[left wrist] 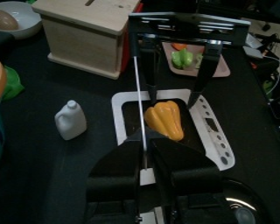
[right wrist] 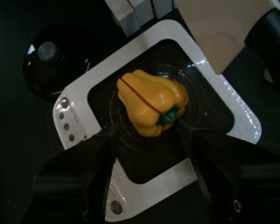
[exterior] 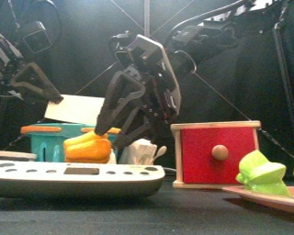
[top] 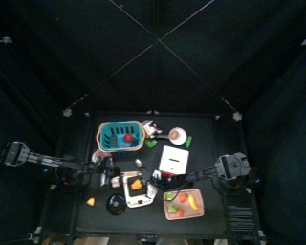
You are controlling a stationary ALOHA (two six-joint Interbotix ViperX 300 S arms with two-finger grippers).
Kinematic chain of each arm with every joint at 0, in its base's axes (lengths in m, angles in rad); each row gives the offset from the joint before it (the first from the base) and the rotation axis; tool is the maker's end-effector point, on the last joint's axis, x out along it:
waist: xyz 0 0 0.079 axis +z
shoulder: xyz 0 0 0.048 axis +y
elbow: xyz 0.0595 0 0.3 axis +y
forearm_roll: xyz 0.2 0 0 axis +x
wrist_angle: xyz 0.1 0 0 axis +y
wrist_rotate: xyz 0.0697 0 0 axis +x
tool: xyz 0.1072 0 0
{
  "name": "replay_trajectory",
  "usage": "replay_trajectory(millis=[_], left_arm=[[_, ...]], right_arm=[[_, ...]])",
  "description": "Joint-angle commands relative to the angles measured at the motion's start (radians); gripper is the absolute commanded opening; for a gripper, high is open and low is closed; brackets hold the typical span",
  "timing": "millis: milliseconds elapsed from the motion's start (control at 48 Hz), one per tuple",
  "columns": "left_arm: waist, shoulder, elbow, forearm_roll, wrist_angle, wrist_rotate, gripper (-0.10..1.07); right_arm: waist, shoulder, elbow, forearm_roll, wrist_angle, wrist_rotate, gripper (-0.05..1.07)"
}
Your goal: Grab cleaver with other hand
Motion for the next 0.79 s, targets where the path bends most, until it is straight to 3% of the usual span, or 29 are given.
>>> replay_trajectory(millis=[0,771], left_arm=[[0.003,-0.002,-0.014,0.000,-0.005,0.000,0.52],[0.002,-0.002,-0.014,0.000,-0.005,0.000,0.52]], right_arm=[[0.009,-0.020,-0.025,0.006,-0.002,0.000,0.89],[0.023,0.012,-0.069,0.002,-0.002,-0.002,0.89]])
